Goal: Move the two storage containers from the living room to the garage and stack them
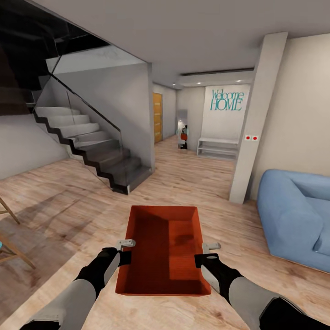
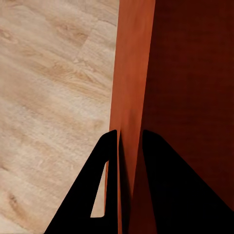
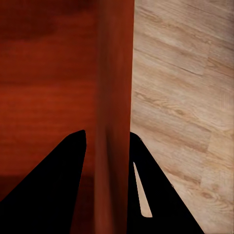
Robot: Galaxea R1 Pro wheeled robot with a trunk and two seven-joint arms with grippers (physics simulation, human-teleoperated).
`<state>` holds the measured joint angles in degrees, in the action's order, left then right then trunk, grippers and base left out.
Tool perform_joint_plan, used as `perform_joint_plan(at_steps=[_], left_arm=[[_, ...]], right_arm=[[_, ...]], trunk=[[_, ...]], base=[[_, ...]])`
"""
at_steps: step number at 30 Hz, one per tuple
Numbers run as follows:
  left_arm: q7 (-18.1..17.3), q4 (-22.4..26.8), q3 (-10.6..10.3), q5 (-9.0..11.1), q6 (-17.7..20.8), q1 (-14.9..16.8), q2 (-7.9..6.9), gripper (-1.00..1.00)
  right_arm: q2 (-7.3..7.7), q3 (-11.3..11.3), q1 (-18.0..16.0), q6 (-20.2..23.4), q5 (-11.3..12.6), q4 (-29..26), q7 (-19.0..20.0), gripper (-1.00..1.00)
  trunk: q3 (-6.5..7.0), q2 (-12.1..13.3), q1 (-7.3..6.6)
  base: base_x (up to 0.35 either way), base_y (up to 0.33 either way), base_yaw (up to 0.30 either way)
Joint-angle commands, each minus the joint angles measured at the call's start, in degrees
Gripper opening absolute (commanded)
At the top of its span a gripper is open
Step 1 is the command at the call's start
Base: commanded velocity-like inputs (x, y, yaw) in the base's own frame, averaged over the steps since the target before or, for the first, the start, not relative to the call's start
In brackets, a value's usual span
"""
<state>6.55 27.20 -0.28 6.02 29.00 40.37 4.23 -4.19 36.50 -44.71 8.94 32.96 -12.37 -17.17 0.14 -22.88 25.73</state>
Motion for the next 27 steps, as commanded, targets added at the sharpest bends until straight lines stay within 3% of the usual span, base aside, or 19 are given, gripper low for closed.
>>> perform_joint_plan(at_steps=[1,16,27], left_arm=[[0.66,0.05,0.02,-0.57,0.35,-0.03,0.07,-1.00],[0.66,0.02,0.02,-0.57,0.35,-0.03,0.07,-1.00],[0.66,-0.04,0.02,-0.57,0.35,-0.03,0.07,-1.00]], right_arm=[[-0.11,0.06,-0.03,0.37,-0.09,-1.42,-0.41,-1.00],[-0.11,0.06,-0.03,0.37,-0.09,-1.42,-0.41,-1.00],[-0.12,0.06,-0.03,0.37,-0.09,-1.42,-0.41,-1.00]], trunk=[[-0.02,-0.04,0.05],[-0.02,-0.04,0.05],[-0.02,-0.04,0.05]], base=[[0.321,0.000,0.000],[0.321,0.000,-0.005],[0.321,0.000,-0.138]])
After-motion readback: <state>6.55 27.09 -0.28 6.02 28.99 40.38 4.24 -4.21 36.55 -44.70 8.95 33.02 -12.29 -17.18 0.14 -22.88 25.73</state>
